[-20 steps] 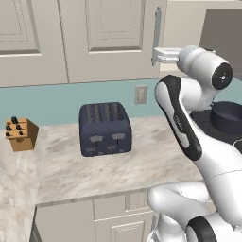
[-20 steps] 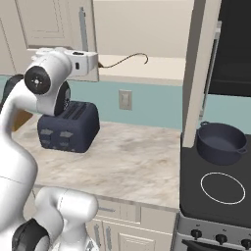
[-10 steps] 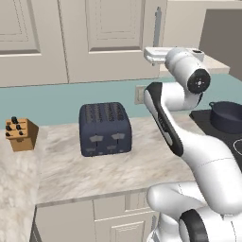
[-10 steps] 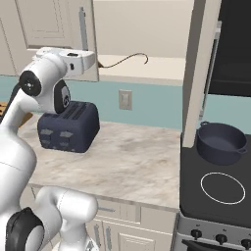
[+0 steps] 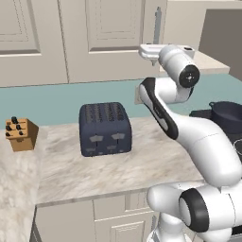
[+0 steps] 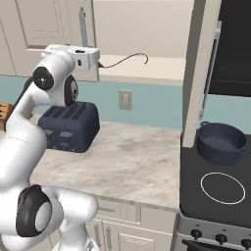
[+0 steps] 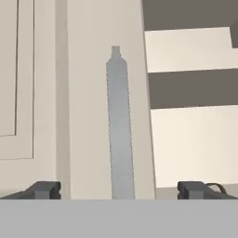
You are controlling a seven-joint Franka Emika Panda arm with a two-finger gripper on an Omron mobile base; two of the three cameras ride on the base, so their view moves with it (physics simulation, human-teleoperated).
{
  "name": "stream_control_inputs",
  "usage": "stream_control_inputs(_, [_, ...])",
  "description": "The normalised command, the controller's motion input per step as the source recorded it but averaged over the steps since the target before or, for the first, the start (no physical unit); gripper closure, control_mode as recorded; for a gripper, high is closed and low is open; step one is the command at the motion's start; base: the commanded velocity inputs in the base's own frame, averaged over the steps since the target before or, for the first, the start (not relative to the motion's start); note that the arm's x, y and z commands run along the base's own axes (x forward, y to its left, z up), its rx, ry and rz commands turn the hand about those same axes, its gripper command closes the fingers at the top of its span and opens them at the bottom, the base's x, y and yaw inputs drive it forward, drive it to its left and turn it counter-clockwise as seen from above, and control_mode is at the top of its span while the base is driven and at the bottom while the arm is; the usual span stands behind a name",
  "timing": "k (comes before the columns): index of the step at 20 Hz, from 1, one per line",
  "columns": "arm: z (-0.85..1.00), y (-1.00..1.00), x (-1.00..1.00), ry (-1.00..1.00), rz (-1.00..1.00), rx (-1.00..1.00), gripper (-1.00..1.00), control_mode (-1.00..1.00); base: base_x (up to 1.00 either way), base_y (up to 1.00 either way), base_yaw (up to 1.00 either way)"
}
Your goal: Open the cabinet and move the ladle to the pot. Then close the cabinet.
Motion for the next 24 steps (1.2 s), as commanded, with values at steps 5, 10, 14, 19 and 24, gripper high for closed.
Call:
stream_control_inputs(5, [0.00, -0.07, 0.38, -0.07, 0.01, 0.00, -1.00, -1.00, 0.00, 0.00, 0.00])
stream_control_inputs(10, [0.00, -0.04, 0.46, -0.09, 0.00, 0.00, -1.00, -1.00, 0.00, 0.00, 0.00])
stream_control_inputs(14, [0.00, 0.00, 0.58, -0.08, 0.00, 0.00, -1.00, -1.00, 0.00, 0.00, 0.00])
stream_control_inputs(19, [0.00, 0.00, 0.58, -0.06, 0.00, -0.01, -1.00, -1.00, 0.00, 0.00, 0.00])
stream_control_inputs(24, [0.00, 0.00, 0.48, -0.05, 0.00, 0.00, 1.00, -1.00, 0.00, 0.00, 0.00])
